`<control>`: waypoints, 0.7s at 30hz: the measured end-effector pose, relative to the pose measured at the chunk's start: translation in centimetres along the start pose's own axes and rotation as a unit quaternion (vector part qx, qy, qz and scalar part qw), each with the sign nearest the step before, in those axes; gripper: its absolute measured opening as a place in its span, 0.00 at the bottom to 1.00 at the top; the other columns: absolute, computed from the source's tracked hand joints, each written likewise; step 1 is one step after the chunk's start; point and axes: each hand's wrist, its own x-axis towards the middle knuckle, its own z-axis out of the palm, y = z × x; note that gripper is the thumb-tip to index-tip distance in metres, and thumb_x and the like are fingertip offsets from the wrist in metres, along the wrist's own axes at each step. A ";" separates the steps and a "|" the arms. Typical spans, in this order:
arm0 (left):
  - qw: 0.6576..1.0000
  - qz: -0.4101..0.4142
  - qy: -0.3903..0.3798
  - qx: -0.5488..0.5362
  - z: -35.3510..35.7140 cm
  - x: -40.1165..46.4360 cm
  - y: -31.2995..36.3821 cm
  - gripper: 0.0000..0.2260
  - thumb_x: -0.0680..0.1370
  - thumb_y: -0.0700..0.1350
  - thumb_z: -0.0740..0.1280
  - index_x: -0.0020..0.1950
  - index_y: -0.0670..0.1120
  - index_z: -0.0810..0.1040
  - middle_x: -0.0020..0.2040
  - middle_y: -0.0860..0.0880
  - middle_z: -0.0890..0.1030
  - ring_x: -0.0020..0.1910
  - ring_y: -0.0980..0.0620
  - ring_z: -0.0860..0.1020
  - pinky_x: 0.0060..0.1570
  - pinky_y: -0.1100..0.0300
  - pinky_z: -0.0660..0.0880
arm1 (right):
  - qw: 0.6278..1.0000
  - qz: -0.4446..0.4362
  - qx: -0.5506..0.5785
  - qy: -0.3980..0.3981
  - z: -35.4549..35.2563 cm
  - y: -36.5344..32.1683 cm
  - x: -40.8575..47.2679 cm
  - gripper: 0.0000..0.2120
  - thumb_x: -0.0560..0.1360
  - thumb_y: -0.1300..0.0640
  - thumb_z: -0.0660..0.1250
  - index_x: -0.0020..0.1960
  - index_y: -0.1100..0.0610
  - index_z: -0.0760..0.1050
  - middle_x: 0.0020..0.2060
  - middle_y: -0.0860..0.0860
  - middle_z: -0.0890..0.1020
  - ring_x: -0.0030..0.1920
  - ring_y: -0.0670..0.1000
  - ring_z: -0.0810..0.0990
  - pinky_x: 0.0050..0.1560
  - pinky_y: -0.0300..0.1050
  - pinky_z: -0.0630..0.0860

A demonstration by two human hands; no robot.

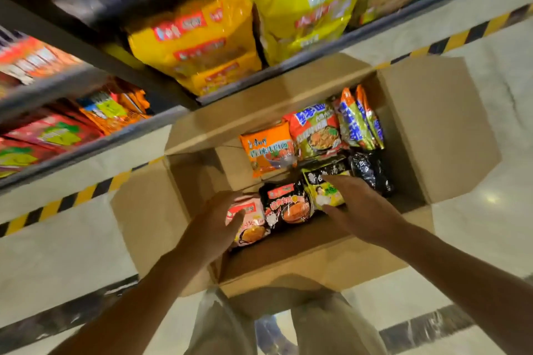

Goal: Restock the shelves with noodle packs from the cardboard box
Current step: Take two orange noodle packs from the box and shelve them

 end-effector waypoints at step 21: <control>0.991 -0.119 -0.034 -0.041 6.9 18.0 -5.1 0.21 0.80 0.46 0.67 0.73 0.47 0.69 0.68 0.46 0.74 0.64 0.46 0.75 0.62 0.53 0.74 | 0.991 0.053 0.119 0.024 9.3 8.0 7.4 0.29 0.78 0.47 0.66 0.76 0.49 0.63 0.71 0.47 0.71 0.72 0.49 0.68 0.70 0.48 0.67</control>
